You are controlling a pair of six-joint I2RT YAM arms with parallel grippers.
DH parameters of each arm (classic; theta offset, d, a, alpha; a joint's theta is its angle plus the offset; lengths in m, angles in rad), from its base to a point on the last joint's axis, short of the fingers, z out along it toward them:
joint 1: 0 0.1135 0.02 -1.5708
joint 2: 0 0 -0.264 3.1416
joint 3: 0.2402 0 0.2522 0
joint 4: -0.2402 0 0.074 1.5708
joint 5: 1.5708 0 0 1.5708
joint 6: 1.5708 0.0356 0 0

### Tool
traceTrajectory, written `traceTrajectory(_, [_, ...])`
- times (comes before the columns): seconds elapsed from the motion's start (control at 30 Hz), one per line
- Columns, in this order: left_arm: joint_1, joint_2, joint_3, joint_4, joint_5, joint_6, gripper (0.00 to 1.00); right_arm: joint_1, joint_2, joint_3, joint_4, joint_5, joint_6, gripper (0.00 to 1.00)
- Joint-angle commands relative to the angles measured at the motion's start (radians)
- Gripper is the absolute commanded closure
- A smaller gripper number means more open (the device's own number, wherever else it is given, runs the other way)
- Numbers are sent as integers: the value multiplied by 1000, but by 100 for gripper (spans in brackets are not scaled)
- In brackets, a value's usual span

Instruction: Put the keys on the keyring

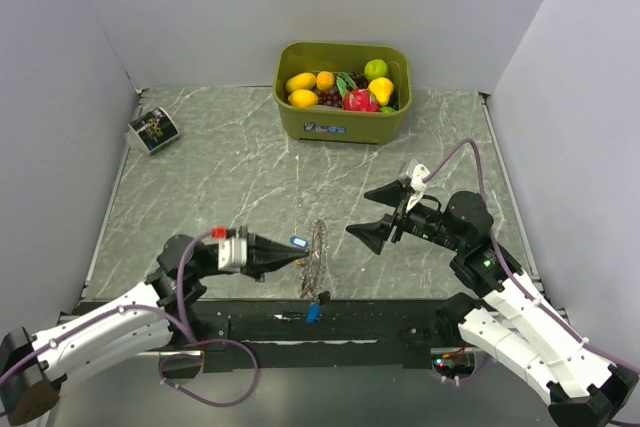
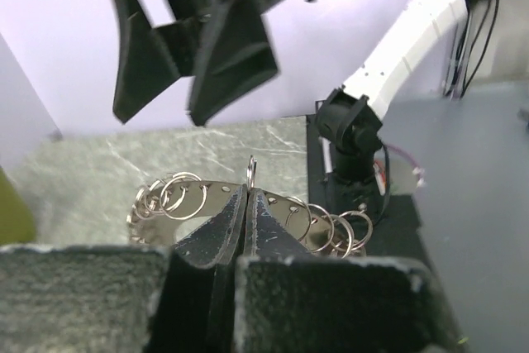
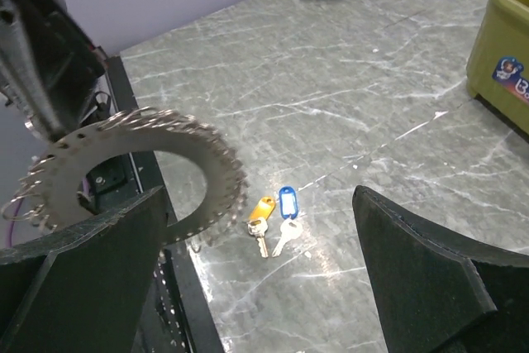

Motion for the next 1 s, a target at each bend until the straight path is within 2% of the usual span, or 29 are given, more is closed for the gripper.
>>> traceTrajectory(0.0, [-39, -117, -84, 133, 31, 234, 99, -9, -8, 17, 0, -8, -4, 0])
traceTrajectory(0.1, [-53, -175, -112, 137, 40, 332, 99, -8, -8, 6, 3, -2, 2, 0])
traceTrajectory(0.23, [-56, -192, -95, 67, 62, 358, 99, -9, -9, 0, 2, -14, 4, 1])
traceTrajectory(0.67, [-67, -160, -115, 139, 117, 355, 99, -9, 2, -4, 16, -63, -6, 1])
traceTrajectory(0.87, [-67, -138, -97, 140, 71, 288, 99, -9, 12, 3, 26, -117, -1, 1])
traceTrajectory(0.97, [-67, -108, -86, 185, 25, 179, 99, -6, 12, 14, 45, -180, 17, 1])
